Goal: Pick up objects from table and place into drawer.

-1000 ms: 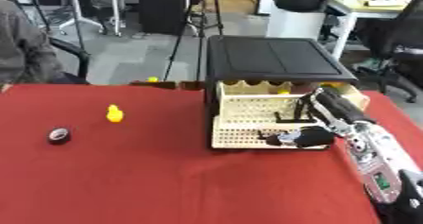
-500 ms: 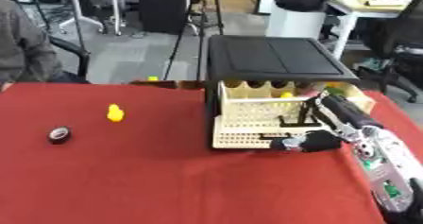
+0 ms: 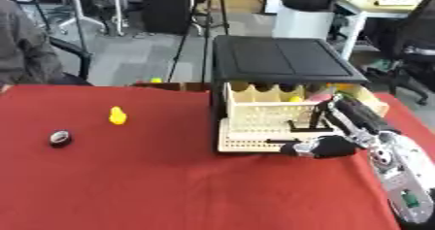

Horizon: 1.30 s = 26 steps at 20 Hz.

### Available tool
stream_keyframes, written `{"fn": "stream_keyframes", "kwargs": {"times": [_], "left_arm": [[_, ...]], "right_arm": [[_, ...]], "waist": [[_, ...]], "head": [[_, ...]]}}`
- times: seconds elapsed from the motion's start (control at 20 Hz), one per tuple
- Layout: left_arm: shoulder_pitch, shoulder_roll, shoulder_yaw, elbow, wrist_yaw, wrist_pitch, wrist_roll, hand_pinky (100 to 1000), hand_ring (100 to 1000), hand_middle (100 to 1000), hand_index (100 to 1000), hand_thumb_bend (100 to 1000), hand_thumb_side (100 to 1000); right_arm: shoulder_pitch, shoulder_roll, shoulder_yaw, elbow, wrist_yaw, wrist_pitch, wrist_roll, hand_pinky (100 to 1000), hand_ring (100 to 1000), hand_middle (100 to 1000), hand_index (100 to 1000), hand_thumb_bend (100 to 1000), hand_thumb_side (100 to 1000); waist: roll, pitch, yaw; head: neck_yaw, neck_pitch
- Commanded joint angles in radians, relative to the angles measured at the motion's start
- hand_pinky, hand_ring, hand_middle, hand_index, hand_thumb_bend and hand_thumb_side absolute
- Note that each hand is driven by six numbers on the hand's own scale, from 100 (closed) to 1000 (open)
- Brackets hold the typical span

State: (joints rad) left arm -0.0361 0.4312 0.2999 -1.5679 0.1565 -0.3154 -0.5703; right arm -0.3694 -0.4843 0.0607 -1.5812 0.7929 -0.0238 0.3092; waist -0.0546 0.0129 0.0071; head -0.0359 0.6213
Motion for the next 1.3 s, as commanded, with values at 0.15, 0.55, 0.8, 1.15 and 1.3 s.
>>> {"fn": "stream_keyframes", "kwargs": {"times": [0.15, 0.55, 0.8, 1.15, 1.3], "left_arm": [[-0.007, 0.023, 0.012, -0.015, -0.004, 0.003, 0.0, 528, 559, 619, 814, 170, 917], [-0.008, 0.024, 0.013, -0.015, -0.004, 0.003, 0.001, 528, 559, 619, 813, 170, 916], [-0.008, 0.024, 0.014, -0.015, -0.004, 0.003, 0.002, 527, 560, 619, 813, 170, 916], [-0.009, 0.024, 0.014, -0.016, -0.005, 0.003, 0.002, 527, 561, 619, 814, 170, 916], [-0.009, 0.025, 0.014, -0.015, -0.006, 0.003, 0.002, 527, 561, 619, 814, 170, 916]], "right_arm": [[0.002, -0.052, -0.024, -0.058, -0.016, 0.01, 0.002, 182, 100, 100, 411, 914, 712], [0.024, -0.06, -0.029, -0.087, -0.021, 0.02, 0.011, 183, 100, 100, 411, 916, 709], [0.039, -0.061, -0.03, -0.099, -0.024, 0.021, 0.017, 186, 100, 100, 412, 920, 702], [0.067, -0.059, -0.026, -0.11, -0.031, 0.02, 0.027, 195, 100, 100, 412, 924, 680], [0.081, -0.056, -0.025, -0.116, -0.036, 0.02, 0.032, 199, 100, 100, 412, 928, 671]], "waist": [[0.002, -0.006, -0.004], [0.001, -0.006, -0.006], [0.001, -0.006, -0.007], [0.0, -0.004, -0.007], [0.0, -0.004, -0.008]], "head": [[0.003, -0.006], [0.001, -0.007], [0.001, -0.008], [0.002, -0.009], [0.002, -0.009]]}}
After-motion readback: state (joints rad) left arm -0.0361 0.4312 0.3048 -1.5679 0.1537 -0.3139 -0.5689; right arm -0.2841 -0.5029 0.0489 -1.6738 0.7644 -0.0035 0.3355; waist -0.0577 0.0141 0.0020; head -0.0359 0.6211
